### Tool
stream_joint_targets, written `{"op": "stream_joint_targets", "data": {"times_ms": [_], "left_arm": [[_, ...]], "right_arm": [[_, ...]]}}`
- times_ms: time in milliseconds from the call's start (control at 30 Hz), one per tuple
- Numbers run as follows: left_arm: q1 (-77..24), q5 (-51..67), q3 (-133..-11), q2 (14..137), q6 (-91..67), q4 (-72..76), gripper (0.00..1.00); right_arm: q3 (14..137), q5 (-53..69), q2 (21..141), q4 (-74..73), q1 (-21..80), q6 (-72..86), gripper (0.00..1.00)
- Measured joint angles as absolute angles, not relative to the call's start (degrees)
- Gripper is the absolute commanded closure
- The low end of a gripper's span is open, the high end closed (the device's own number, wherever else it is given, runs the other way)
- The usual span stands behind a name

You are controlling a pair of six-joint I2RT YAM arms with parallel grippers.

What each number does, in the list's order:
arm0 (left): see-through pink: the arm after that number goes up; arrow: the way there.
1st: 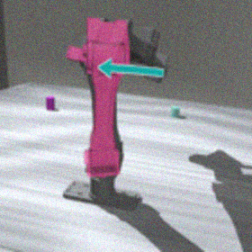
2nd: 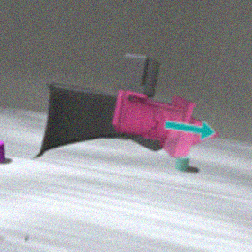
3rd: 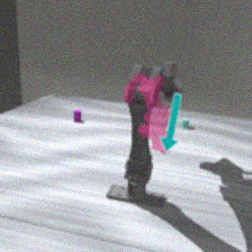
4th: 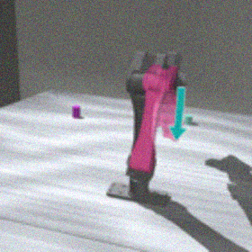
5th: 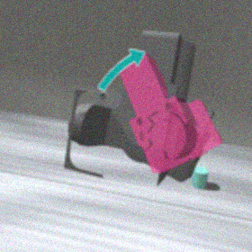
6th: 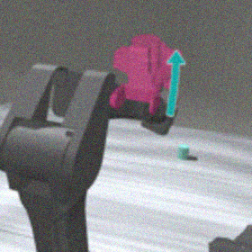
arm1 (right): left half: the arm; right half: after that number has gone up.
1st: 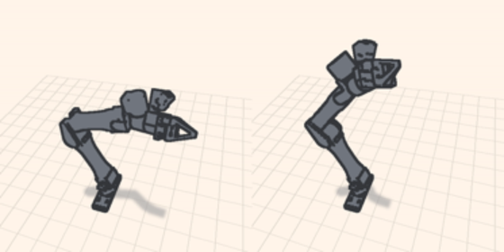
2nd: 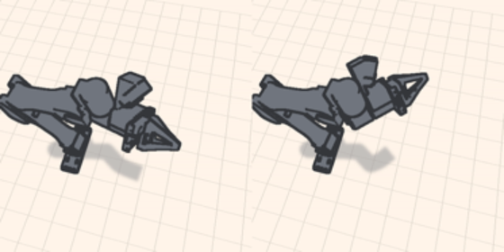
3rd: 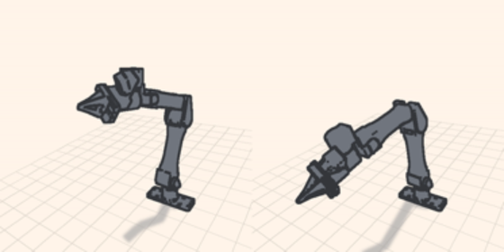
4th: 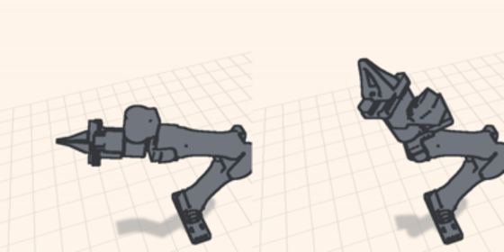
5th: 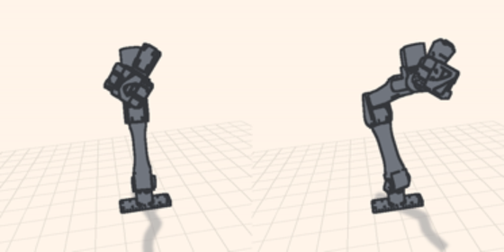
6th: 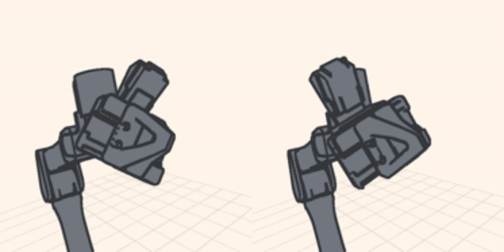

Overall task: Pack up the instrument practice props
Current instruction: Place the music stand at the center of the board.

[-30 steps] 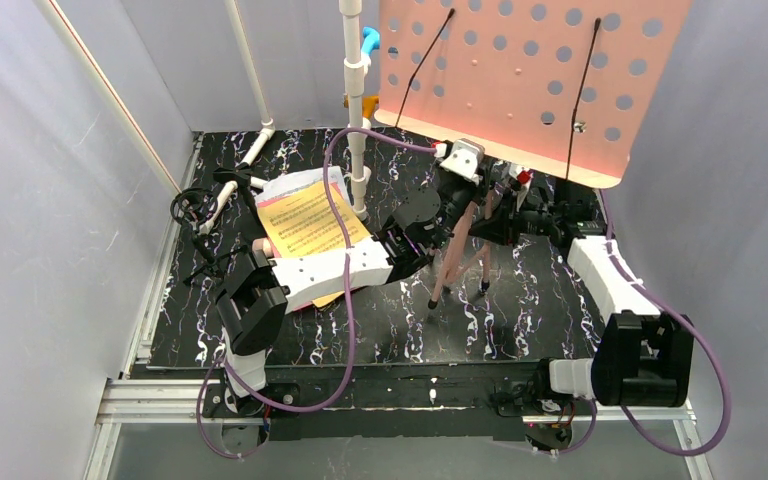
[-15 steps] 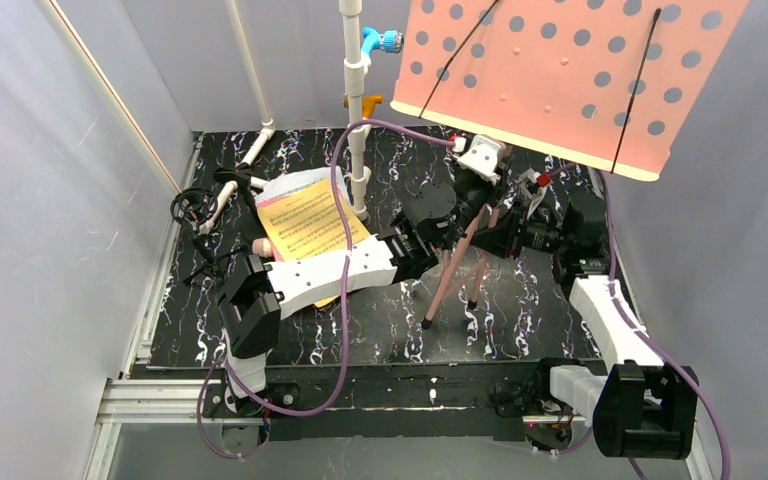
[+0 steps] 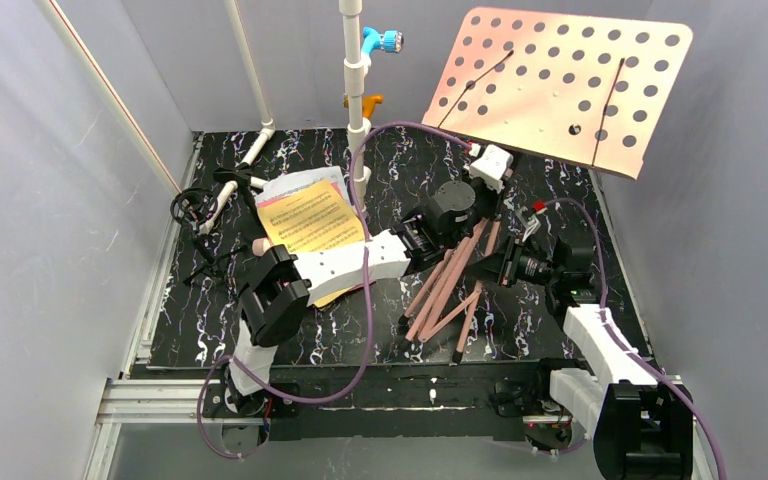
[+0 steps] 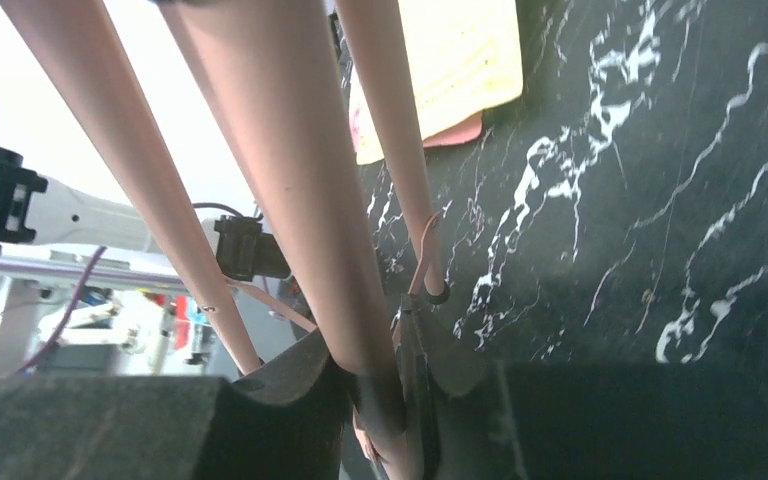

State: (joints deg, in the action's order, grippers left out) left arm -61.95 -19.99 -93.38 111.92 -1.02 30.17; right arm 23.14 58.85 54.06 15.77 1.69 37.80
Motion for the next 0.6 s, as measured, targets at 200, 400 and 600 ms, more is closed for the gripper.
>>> {"op": "stream_joint_targets", "data": {"times_ms": [200,400,600], "left_arm": [[-60.2,-17.6,-93.4,116.0,-5.2,27.3,1.00],[-59.0,-16.6,-92.9,119.7,-6.7,26.0,1.00],[-59.0,-14.9,-92.6,119.8,-8.7,26.1,1.00]], "right_arm": [[20.7,56.9,56.1,12.8,1.9,43.0,0.99],[20.6,52.8,61.2,12.1,1.0,49.8,0.99],[20.0,44.6,66.7,9.5,-0.7,53.5,0.99]]}}
